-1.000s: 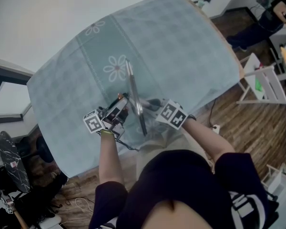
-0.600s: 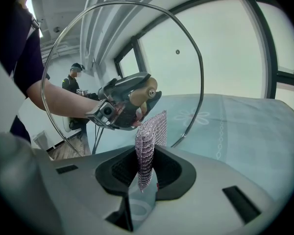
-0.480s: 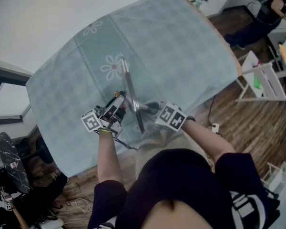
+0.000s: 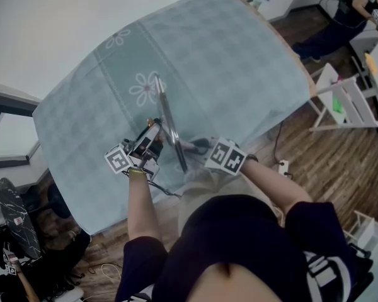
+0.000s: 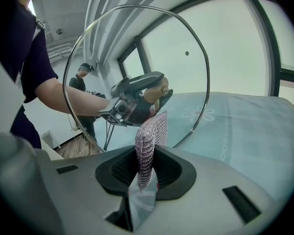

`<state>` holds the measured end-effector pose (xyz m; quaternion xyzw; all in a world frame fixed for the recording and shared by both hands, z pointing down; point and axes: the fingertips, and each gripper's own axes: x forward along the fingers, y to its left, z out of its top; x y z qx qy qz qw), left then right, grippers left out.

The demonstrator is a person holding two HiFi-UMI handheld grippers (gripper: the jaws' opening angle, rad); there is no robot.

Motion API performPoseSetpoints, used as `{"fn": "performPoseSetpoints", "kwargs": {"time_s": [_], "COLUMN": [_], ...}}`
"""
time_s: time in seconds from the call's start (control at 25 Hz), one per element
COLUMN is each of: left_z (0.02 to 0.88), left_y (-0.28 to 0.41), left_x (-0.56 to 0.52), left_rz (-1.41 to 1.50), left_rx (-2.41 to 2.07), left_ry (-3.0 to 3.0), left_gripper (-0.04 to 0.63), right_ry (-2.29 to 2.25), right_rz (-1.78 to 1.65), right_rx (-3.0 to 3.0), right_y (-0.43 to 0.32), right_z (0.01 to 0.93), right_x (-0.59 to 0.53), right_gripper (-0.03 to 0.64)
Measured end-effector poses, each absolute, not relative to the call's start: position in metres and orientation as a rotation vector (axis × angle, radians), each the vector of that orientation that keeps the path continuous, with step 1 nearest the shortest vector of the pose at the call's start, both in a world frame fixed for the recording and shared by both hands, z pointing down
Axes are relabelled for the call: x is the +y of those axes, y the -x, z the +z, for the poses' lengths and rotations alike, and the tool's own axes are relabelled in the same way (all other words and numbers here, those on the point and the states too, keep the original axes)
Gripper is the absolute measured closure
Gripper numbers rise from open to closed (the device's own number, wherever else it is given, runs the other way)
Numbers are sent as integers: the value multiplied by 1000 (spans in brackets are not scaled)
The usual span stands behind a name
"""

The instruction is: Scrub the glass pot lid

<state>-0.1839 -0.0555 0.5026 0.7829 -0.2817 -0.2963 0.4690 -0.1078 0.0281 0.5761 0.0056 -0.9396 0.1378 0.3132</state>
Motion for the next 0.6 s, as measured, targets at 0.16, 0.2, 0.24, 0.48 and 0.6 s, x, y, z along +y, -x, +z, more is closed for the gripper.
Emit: {"fn": "performPoseSetpoints", "kwargs": {"time_s": [0.16,0.2,0.24,0.48,0.6], "left_z": [502,503,503,501,501], "left_y": [185,185,185,184,184], "left_x": [-56,-56,-55,-55,-55], "left_rz": [-738,-744,-749,-755,-752], "left_rx": [-698,-700,-702,-713,-716], "left_ry": [-1913,-1910,-1906,-1909,-1904], "left_gripper": [431,431,431,431,431], "right_ry": [-3,0,2,18,23], "right_rz": [366,366,364,347,350], "right_rx": [-2480,-2480,-2481,-2486,-2489], "right_y": [105,104,103,98,96], "right_z": [573,572,571,564,560], "right_x": [34,36,38,46,50], "right_gripper": [537,537,537,537,537]}}
